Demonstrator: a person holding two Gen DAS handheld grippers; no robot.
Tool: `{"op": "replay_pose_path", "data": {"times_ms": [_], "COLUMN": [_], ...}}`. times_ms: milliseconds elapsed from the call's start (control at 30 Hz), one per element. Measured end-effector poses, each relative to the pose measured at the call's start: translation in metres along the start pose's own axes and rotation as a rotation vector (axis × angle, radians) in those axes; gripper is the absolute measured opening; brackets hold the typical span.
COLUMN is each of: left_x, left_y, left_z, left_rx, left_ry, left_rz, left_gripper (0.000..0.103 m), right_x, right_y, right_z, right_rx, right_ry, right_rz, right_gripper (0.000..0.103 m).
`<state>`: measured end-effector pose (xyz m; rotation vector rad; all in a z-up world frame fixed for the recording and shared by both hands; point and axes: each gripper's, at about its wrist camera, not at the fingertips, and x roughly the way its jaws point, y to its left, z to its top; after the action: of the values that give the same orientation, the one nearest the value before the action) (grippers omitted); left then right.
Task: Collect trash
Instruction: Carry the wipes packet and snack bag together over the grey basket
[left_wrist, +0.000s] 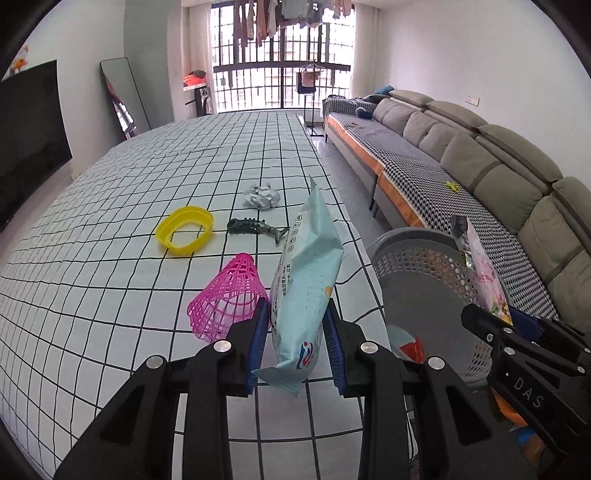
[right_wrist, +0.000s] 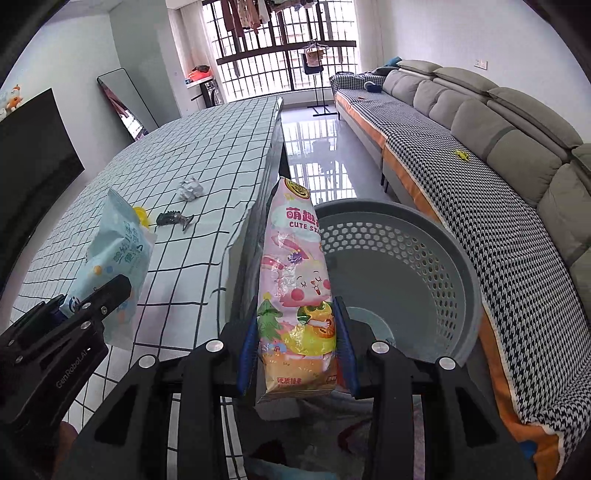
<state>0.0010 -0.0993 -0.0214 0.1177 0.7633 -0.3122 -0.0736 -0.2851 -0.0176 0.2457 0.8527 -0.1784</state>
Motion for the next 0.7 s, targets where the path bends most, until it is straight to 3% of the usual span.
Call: {"op": "replay_pose_path", "data": {"times_ms": [200,533,700], "left_x": [0.008,0.020,0.015], "left_y": [-0.006,0.016,0.018], "left_z": [0.000,0.001,0.000], "left_rx": [0.015,-0.063,-0.069], "left_ry": [0.020,0.040,0.029], "left_rz": [-0.026,0.012,0.015], "left_gripper": [0.030,0.033,0.044], "right_x": [-0.005,-0.002,-0.002], "right_y": [-0.002,0.008,0.011], "right_z": [-0.001,-0.003,-0.003], "right_rx": [0.014,-0.001,-0.015], "right_ry": [-0.005,0.010,0.010], "right_rz": [-0.034,-0.039,-0.031], "right_gripper": [0.036,0.036,0.036]}}
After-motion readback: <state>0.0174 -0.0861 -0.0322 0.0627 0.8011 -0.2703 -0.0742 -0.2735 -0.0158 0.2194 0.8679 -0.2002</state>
